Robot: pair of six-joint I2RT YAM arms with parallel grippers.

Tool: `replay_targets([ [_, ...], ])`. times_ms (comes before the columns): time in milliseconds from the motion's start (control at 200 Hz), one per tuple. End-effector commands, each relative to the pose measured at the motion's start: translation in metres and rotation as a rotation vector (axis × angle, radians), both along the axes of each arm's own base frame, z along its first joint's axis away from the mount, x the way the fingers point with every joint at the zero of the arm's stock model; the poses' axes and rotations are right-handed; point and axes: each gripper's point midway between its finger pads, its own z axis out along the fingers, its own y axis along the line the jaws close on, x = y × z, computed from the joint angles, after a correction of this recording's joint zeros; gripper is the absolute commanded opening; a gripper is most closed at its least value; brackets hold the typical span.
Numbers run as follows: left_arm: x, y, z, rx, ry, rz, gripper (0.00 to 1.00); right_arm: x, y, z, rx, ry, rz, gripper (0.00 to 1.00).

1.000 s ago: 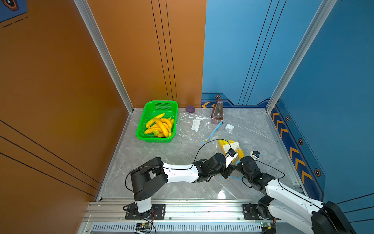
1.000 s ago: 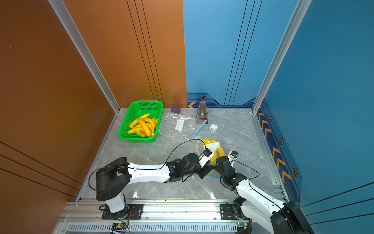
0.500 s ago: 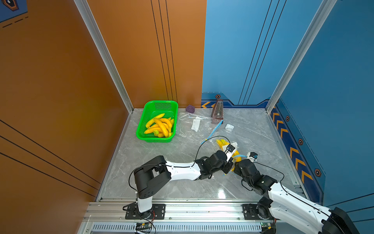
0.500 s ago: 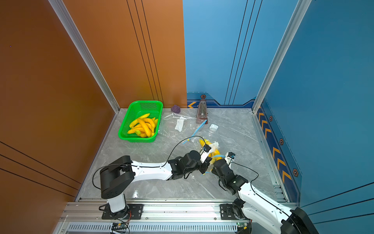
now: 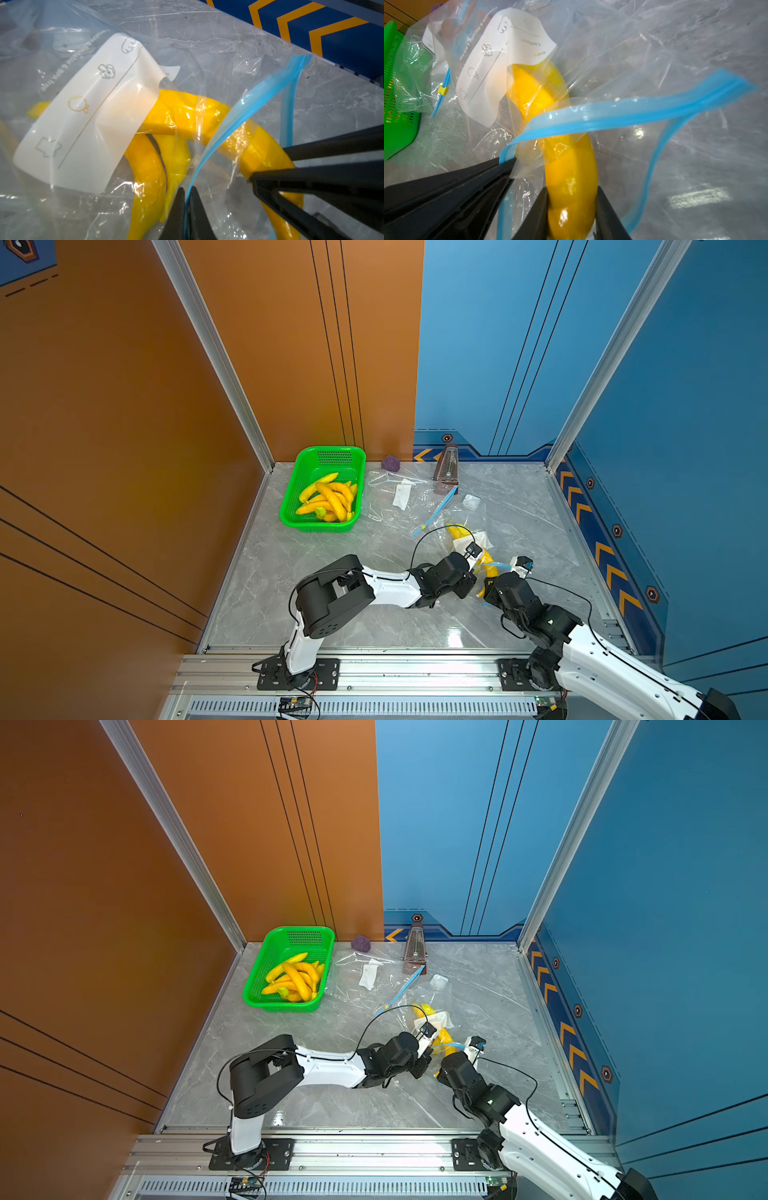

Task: Open the zip-top bag and take out the banana
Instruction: Pick up the banana from the zipper food storage bag.

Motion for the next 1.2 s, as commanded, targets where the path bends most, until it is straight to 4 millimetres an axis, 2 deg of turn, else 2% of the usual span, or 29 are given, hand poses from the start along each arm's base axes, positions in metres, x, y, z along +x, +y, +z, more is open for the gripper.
replay_targets([
  [0,0.023,0.003,0.009,0.02,-0.071,0.055,0.1,-0.003,-0.006,0.002,-0.024,0.023,-0.025,0.14],
  [400,0.075,0.024,0.014,0.041,-0.123,0.175,0.12,-0.018,-0.004,0.002,-0.052,0.068,0.009,0.12],
  [641,0.095,0.04,0.014,0.033,-0.111,0.236,0.12,-0.026,-0.016,0.01,-0.069,0.048,-0.009,0.12],
  [811,0.109,0.043,0.017,0.004,-0.092,0.255,0.13,-0.036,-0.019,0.011,-0.064,0.067,0.006,0.11],
  [1016,0.117,0.044,0.013,-0.025,-0.052,0.254,0.15,-0.049,-0.019,0.013,-0.042,0.089,0.05,0.11],
  [1196,0.11,0.044,0.007,-0.031,-0.021,0.225,0.26,-0.051,-0.011,0.033,0.035,0.028,0.098,0.11],
])
